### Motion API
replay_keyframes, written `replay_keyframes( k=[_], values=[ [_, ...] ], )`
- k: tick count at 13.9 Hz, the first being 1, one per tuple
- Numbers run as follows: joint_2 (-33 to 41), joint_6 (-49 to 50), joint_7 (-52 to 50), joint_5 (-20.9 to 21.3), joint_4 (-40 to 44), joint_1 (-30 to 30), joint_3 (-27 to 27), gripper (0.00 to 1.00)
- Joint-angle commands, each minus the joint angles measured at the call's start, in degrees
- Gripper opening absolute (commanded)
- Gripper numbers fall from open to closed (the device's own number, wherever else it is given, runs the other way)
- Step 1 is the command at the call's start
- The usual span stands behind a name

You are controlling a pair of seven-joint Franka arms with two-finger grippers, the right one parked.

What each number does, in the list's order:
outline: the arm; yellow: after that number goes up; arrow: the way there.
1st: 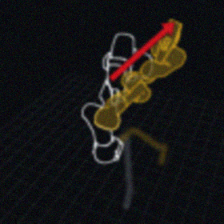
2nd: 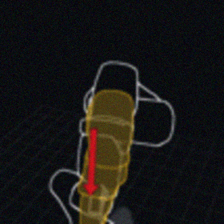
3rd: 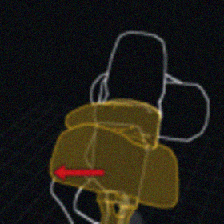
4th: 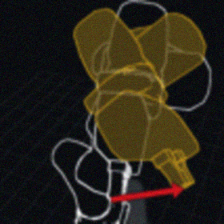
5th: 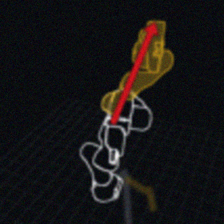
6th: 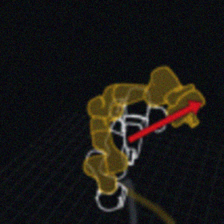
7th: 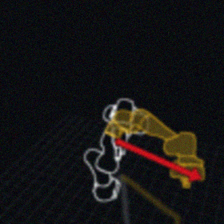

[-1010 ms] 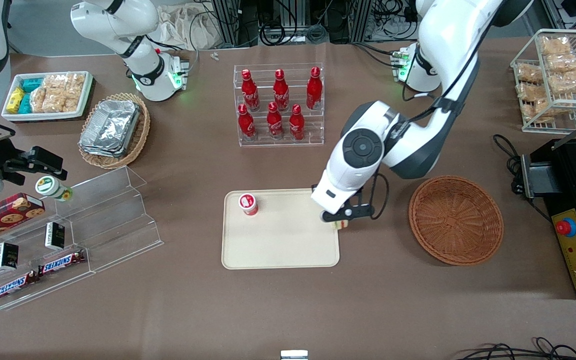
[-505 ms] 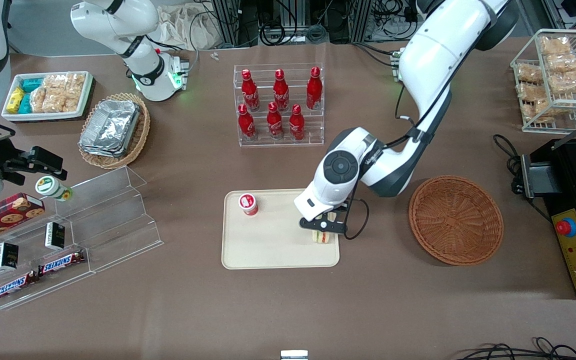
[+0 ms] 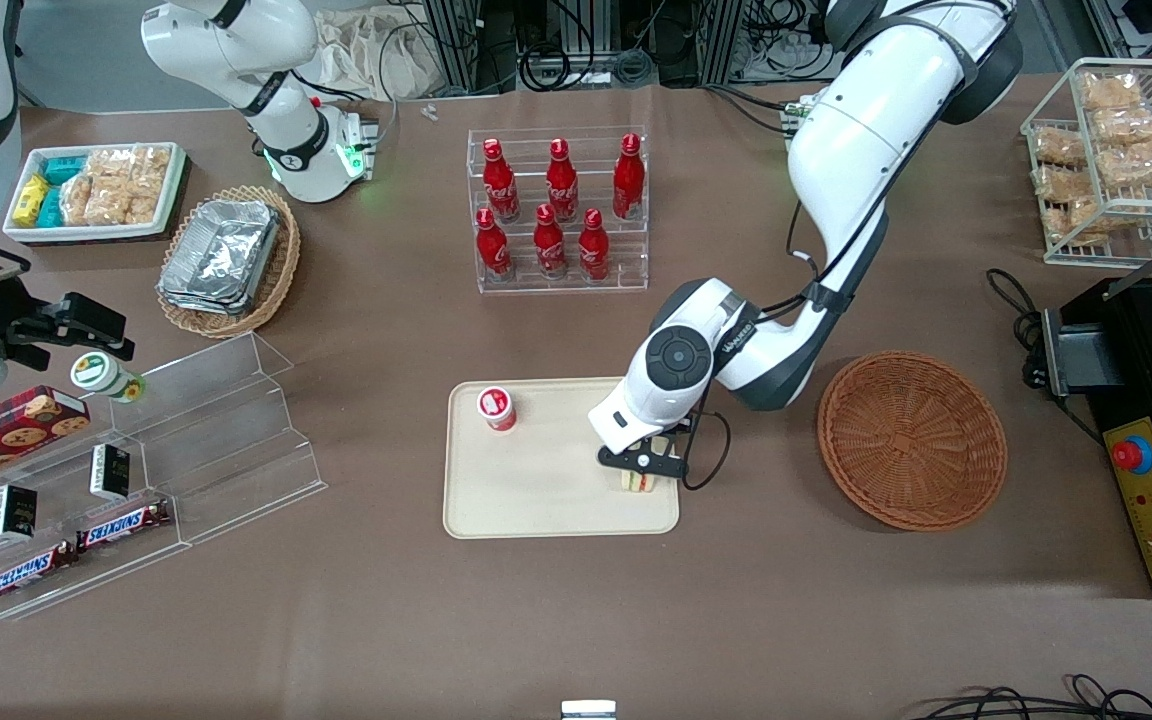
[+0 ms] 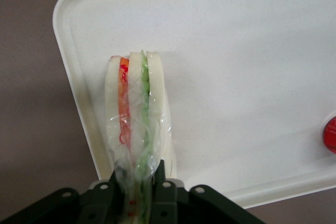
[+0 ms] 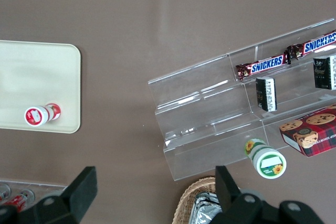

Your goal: Place sandwich from basket to tray

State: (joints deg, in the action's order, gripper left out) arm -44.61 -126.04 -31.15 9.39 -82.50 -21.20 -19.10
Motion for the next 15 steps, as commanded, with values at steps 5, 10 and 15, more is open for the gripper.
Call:
replay_keyframes(
  k=[5,10,15],
  values=[
    [9.69,14.03,-1.90,-0.08,0.24,1.16,0.73,1.00],
    [19.01,29.33,8.28,-5.95,-0.11,11.78,-1.12,1.00],
    [26.31,37.71,16.03,-4.83,-0.11,19.00,-0.59,1.00]
  ],
)
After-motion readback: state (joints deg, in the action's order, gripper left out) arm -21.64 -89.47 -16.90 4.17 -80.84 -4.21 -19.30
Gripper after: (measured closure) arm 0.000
